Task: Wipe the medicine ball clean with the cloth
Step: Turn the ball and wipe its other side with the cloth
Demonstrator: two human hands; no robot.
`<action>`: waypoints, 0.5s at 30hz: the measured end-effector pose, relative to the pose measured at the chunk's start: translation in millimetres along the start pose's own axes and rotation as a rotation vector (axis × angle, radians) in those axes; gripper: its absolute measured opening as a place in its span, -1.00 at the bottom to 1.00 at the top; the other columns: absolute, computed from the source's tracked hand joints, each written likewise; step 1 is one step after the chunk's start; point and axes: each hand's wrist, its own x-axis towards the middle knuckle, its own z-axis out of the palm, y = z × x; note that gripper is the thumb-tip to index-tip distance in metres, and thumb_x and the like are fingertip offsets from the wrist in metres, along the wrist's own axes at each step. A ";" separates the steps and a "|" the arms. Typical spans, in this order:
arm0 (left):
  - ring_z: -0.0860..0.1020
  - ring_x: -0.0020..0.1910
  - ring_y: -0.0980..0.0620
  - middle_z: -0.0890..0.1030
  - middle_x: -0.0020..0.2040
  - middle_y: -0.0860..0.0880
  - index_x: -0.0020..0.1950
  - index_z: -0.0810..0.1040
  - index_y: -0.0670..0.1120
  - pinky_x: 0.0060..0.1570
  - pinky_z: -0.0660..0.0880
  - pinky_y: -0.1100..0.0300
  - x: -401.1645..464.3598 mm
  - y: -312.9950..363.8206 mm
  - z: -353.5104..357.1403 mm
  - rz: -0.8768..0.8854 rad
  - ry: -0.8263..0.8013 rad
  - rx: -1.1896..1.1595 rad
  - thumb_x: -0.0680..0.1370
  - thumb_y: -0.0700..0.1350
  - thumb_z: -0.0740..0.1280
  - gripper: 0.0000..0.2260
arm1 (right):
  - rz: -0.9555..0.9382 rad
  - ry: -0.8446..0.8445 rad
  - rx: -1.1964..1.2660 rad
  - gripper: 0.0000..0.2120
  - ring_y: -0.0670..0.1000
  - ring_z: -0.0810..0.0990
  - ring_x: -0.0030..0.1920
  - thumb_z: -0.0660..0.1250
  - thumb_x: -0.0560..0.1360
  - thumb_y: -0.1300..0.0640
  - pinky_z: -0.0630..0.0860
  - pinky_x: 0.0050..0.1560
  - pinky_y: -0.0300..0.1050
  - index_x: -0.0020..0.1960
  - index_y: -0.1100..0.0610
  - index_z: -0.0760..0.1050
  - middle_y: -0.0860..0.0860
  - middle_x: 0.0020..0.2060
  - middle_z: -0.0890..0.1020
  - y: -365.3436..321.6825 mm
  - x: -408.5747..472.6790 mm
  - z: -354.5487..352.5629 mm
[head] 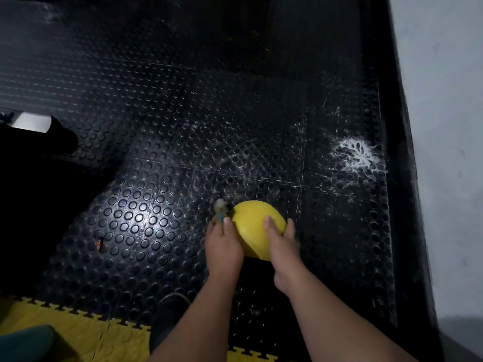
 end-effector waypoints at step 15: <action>0.26 0.54 -0.10 0.38 0.54 0.04 0.50 0.43 0.14 0.52 0.18 -0.13 -8.6 23.4 0.4 0.268 -0.105 0.364 0.69 0.15 0.02 -0.57 | -0.113 0.091 -0.205 -0.27 0.25 0.31 0.48 0.19 0.56 -0.36 0.38 0.42 0.22 0.62 -0.24 -0.03 0.10 0.60 0.10 6.0 -4.6 3.6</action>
